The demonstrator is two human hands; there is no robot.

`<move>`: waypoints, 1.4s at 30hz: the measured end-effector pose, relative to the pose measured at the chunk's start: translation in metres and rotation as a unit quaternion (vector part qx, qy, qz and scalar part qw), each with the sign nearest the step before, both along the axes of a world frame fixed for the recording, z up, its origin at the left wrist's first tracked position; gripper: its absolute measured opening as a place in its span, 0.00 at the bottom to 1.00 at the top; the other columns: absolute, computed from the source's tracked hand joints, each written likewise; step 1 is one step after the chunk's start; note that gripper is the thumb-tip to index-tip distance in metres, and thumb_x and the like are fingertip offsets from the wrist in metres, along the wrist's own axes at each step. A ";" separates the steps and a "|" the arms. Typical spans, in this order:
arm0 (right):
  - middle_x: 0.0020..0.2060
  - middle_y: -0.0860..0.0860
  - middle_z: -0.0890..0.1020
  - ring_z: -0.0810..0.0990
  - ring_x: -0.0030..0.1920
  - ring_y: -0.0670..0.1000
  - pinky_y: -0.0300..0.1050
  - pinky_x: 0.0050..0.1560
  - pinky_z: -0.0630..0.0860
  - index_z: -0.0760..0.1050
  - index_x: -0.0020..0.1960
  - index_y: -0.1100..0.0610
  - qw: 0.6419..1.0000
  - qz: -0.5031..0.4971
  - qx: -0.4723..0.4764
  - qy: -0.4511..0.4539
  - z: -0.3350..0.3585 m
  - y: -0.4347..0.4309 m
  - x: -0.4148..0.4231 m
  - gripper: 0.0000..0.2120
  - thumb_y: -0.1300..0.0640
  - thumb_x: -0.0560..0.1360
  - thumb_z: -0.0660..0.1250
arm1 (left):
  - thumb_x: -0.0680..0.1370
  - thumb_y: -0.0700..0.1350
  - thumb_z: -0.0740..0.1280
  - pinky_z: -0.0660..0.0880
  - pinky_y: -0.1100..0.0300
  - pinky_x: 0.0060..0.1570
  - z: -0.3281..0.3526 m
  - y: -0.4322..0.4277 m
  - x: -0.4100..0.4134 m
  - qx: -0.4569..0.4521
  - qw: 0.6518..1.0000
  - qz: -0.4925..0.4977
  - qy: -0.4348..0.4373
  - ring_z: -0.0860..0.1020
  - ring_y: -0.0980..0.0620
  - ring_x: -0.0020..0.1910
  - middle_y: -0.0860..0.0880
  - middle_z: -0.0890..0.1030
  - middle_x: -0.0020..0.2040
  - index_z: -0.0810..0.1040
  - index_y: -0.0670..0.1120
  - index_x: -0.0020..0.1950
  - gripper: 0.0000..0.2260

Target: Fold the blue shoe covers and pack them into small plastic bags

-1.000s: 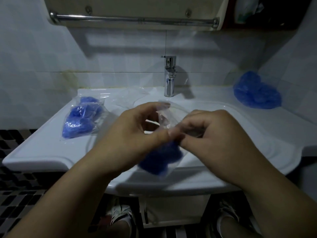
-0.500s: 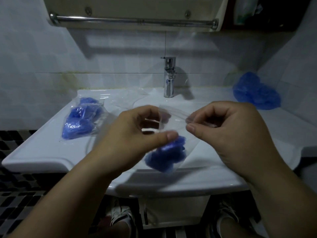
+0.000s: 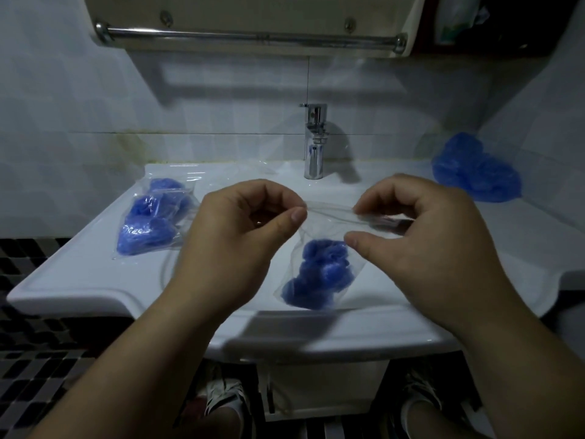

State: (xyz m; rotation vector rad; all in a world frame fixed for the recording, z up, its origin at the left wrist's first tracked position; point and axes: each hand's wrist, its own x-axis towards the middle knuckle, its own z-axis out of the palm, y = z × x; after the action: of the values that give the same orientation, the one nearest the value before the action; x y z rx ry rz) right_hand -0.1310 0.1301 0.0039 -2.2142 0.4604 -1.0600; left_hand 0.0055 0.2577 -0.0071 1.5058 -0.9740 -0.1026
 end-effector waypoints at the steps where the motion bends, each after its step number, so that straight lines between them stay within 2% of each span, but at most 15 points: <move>1: 0.42 0.41 0.82 0.80 0.47 0.39 0.31 0.49 0.76 0.79 0.45 0.47 1.000 0.003 -0.015 0.006 0.000 0.002 0.000 0.13 0.58 0.65 0.78 | 0.74 0.40 0.71 0.78 0.66 0.44 0.000 0.000 -0.002 0.009 1.000 0.005 -0.018 0.82 0.56 0.41 0.53 0.84 0.40 0.82 0.50 0.43 0.04; 4: 0.47 0.39 0.79 0.77 0.52 0.37 0.28 0.53 0.72 0.78 0.50 0.45 0.999 0.012 -0.045 0.019 0.001 0.010 0.003 0.12 0.54 0.69 0.74 | 0.75 0.43 0.71 0.78 0.67 0.43 0.000 0.000 -0.006 0.034 0.996 0.015 -0.077 0.82 0.58 0.42 0.56 0.84 0.40 0.81 0.53 0.44 0.04; 11: 0.48 0.41 0.79 0.75 0.50 0.39 0.22 0.48 0.65 0.77 0.47 0.45 0.996 -0.006 -0.072 0.053 0.001 0.015 0.005 0.05 0.54 0.73 0.71 | 0.74 0.46 0.69 0.77 0.68 0.47 0.003 0.001 -0.011 0.041 0.983 0.033 -0.176 0.81 0.60 0.43 0.58 0.82 0.39 0.80 0.54 0.43 0.03; 18: 0.46 0.43 0.79 0.76 0.51 0.41 0.27 0.51 0.67 0.77 0.43 0.47 0.996 0.008 -0.080 0.034 0.001 0.016 0.006 0.04 0.55 0.73 0.70 | 0.73 0.50 0.66 0.76 0.68 0.49 0.005 0.002 -0.016 0.044 0.971 0.048 -0.231 0.79 0.62 0.45 0.61 0.81 0.39 0.77 0.60 0.42 0.04; 22: 0.47 0.42 0.77 0.75 0.52 0.41 0.32 0.54 0.69 0.75 0.43 0.47 0.994 0.015 -0.100 0.049 0.002 0.018 0.005 0.03 0.55 0.74 0.67 | 0.72 0.51 0.68 0.75 0.67 0.48 0.006 0.003 -0.016 0.043 0.967 0.061 -0.243 0.79 0.62 0.44 0.62 0.81 0.38 0.77 0.60 0.42 0.03; 26: 0.47 0.41 0.73 0.72 0.52 0.41 0.28 0.52 0.66 0.72 0.45 0.47 0.989 0.018 -0.133 0.066 0.001 0.020 0.006 0.02 0.53 0.75 0.63 | 0.72 0.50 0.68 0.75 0.68 0.48 0.006 0.004 -0.016 0.043 0.964 0.066 -0.252 0.79 0.62 0.43 0.61 0.81 0.38 0.78 0.60 0.42 0.03; 34: 0.47 0.43 0.72 0.69 0.51 0.46 0.33 0.51 0.66 0.69 0.43 0.47 0.980 0.002 -0.175 0.089 -0.002 0.021 0.010 0.06 0.55 0.78 0.62 | 0.73 0.50 0.66 0.69 0.77 0.48 0.006 0.004 -0.018 0.050 0.957 0.079 -0.275 0.76 0.65 0.45 0.63 0.78 0.38 0.76 0.59 0.42 0.03; 38: 0.48 0.43 0.72 0.70 0.52 0.46 0.36 0.52 0.67 0.69 0.44 0.47 0.979 0.003 -0.181 0.095 -0.002 0.018 0.009 0.05 0.55 0.78 0.62 | 0.73 0.47 0.69 0.70 0.75 0.46 0.004 0.005 -0.016 0.034 0.959 0.093 -0.267 0.77 0.63 0.43 0.61 0.79 0.38 0.77 0.57 0.42 0.04; 42: 0.47 0.43 0.73 0.70 0.51 0.47 0.40 0.52 0.67 0.70 0.45 0.48 0.978 -0.011 -0.188 0.085 -0.004 0.006 0.006 0.05 0.56 0.79 0.61 | 0.75 0.46 0.70 0.76 0.66 0.46 0.003 0.006 -0.009 0.020 0.969 0.097 -0.228 0.80 0.59 0.42 0.59 0.81 0.39 0.79 0.56 0.42 0.05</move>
State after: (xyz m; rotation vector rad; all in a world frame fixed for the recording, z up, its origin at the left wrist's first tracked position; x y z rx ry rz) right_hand -0.1255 0.1363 -0.0005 -2.6543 0.3829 -1.0414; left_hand -0.0031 0.2636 -0.0038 1.6916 -1.1815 0.3821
